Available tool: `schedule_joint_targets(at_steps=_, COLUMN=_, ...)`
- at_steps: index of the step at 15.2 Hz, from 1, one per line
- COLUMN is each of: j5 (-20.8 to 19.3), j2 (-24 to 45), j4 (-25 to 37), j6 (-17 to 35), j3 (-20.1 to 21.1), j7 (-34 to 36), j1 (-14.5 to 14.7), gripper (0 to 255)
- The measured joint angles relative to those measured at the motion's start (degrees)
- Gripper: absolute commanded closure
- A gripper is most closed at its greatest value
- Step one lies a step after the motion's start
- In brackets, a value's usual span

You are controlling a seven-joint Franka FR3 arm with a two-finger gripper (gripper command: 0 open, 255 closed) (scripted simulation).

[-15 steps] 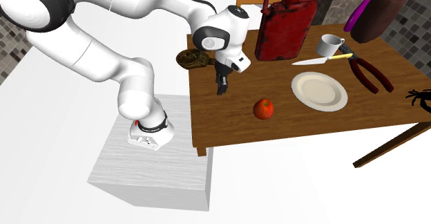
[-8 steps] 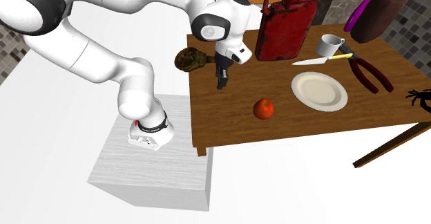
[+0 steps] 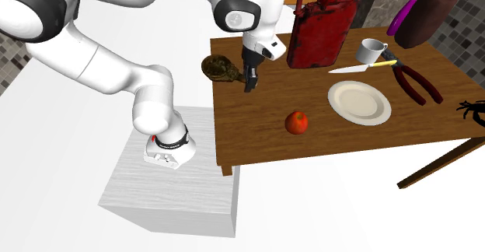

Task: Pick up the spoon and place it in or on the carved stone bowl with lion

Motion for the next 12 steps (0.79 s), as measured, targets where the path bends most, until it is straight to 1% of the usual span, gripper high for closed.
schedule_joint_targets(at_steps=9, j5=-0.47, j2=-0.88, j4=6.16, j6=-7.03, j3=-0.51, j7=0.45, j1=-0.14, gripper=255)
schedule_joint_targets(at_steps=12, j5=1.53, j2=-2.21, j4=6.16, j6=-8.07, j3=1.81, j7=3.27, j1=1.33, gripper=255)
